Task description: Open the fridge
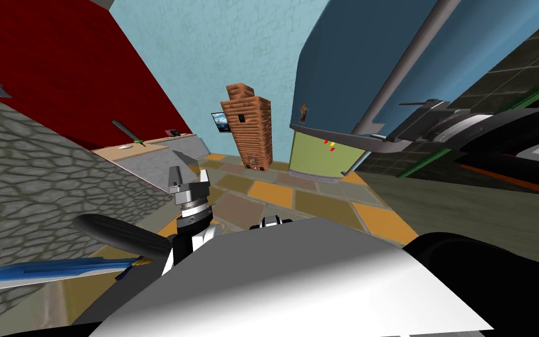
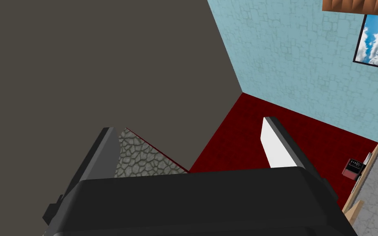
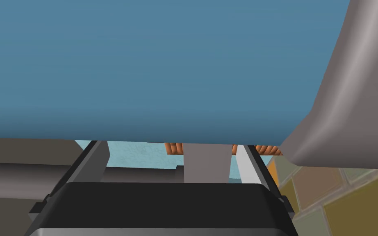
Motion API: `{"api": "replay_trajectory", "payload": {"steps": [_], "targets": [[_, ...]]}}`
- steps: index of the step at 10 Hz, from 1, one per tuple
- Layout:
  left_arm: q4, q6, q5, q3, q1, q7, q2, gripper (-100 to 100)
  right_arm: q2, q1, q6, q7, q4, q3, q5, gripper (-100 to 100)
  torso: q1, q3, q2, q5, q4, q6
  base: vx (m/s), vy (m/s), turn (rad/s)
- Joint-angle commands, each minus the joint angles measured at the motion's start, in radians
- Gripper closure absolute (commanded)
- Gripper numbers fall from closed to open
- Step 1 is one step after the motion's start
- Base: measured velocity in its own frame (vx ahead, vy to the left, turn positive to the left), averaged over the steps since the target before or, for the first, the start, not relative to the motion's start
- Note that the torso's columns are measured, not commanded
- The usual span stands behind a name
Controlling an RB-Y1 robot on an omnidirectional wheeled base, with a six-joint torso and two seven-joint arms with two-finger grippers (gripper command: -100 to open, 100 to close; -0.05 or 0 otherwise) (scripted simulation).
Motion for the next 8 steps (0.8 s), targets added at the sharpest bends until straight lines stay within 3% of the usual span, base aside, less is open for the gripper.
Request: {"api": "replay_trajectory", "payload": {"steps": [1,2,3,8], "targets": [[0.000,0.000,0.000,0.000,0.000,0.000,0.000,0,-0.037,0.007,-0.022,-0.038,0.020,-0.059,-0.021,-100,0.008,0.000,0.000,0.002,0.000,-0.001,0.027,-0.027,-0.096],[0.000,0.000,0.000,0.000,0.000,0.000,0.000,0,-0.031,0.010,-0.020,-0.018,0.019,-0.031,-0.010,-100,0.013,-0.001,0.000,0.006,0.001,-0.002,0.010,-0.018,-0.038],[0.000,0.000,0.000,0.000,0.000,0.000,0.000,0,-0.032,0.010,-0.024,-0.018,0.022,-0.032,-0.010,0,0.014,0.000,0.000,0.005,-0.001,-0.002,-0.003,-0.009,-0.009],[0.000,0.000,0.000,0.000,0.000,0.000,0.000,0,-0.029,0.016,-0.031,-0.017,0.022,-0.024,-0.009,0,0.005,0.002,0.001,0.000,-0.002,0.003,0.000,0.000,0.000]]}}
